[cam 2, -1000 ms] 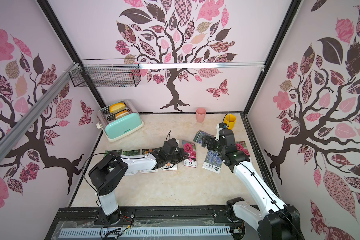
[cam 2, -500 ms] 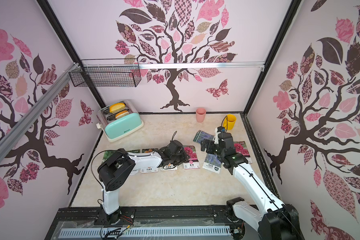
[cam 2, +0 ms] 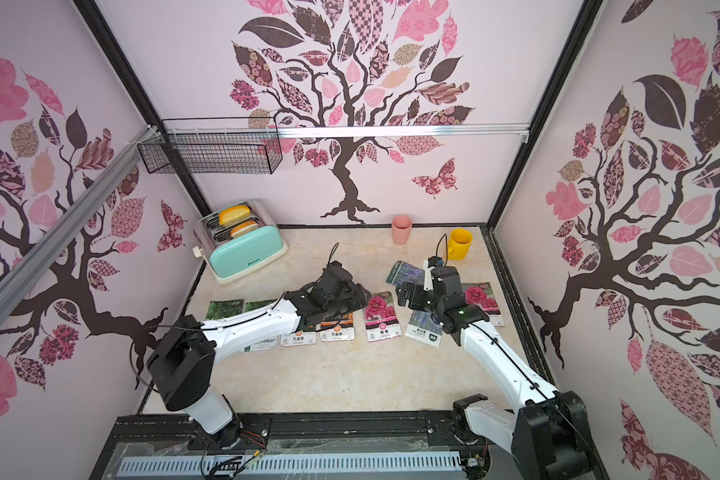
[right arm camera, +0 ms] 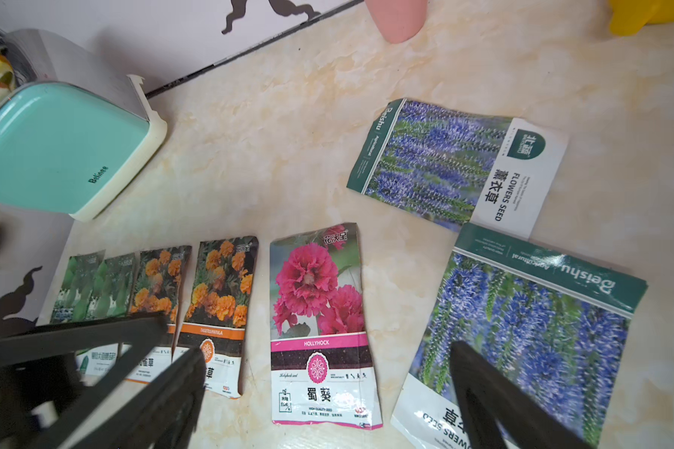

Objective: Arrange the seed packets in a row
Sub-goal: Place the seed packet at the center of the board.

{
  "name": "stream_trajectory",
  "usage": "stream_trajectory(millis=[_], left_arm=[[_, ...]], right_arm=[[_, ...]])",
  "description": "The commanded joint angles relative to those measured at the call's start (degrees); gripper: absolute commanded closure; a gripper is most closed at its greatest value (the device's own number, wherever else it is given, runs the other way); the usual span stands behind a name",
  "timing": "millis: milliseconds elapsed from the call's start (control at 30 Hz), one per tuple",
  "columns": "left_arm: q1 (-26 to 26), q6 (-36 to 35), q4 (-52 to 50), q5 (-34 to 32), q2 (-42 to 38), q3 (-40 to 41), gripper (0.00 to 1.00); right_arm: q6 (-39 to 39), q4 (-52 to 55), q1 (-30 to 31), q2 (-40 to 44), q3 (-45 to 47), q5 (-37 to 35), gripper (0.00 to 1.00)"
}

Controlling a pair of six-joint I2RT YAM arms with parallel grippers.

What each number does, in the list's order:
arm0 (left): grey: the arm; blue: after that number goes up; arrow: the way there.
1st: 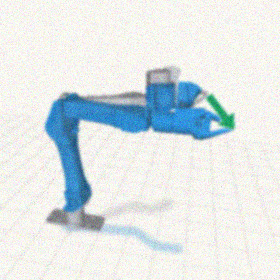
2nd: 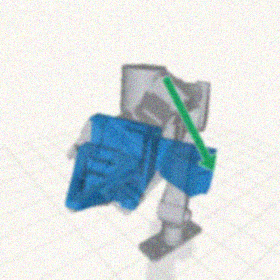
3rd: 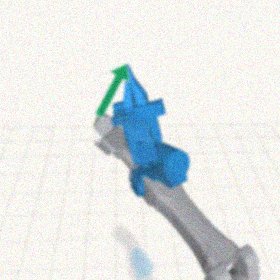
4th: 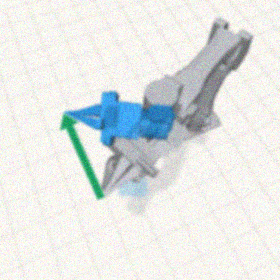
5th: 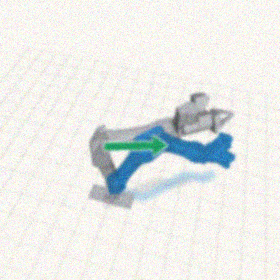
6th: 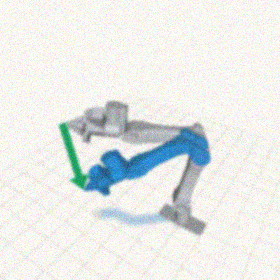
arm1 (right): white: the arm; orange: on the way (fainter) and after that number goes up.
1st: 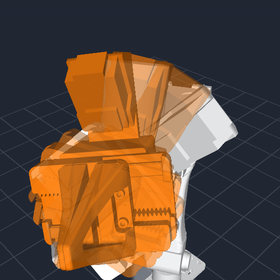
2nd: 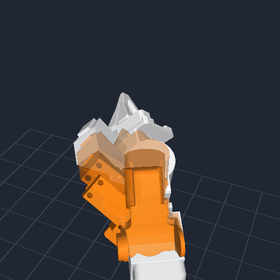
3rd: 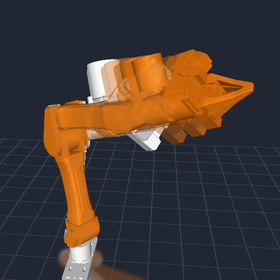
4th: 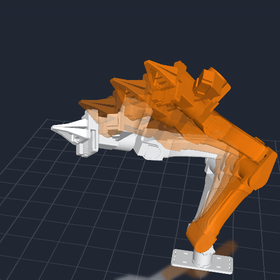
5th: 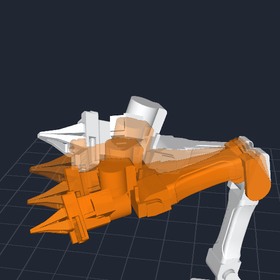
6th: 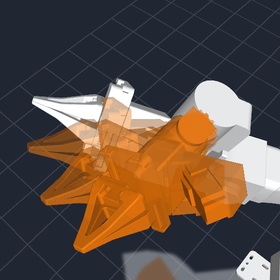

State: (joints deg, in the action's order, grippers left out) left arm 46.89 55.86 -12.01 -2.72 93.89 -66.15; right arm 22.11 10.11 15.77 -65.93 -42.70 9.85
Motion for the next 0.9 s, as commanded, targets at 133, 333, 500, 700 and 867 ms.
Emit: stream_trajectory(millis=[133, 333, 500, 700, 867], left_arm=[[-6.1, -8.2, -6.2, -4.0, -13.0, 6.0, 0.41], [-10.7, -10.7, -8.2, -4.9, -24.6, 14.6, 0.41], [-11.0, -10.2, -7.2, -4.2, -27.8, 18.6, 0.41], [-11.0, -9.2, -3.6, -1.1, -27.2, 21.4, 0.41], [-11.0, -9.2, -2.6, -1.0, -27.6, 22.3, 0.41]], right_arm=[[-2.1, 1.9, 6.4, -9.6, -3.9, -1.3, 0.15], [-1.5, 1.2, 6.9, -15.7, -4.0, 0.1, 0.27], [-0.4, -0.3, 7.0, -19.2, -3.0, 2.6, 0.28], [1.1, -3.3, 6.9, -21.9, -1.6, 4.7, 0.28], [1.9, -5.2, 7.0, -23.4, -0.3, 5.2, 0.29]])
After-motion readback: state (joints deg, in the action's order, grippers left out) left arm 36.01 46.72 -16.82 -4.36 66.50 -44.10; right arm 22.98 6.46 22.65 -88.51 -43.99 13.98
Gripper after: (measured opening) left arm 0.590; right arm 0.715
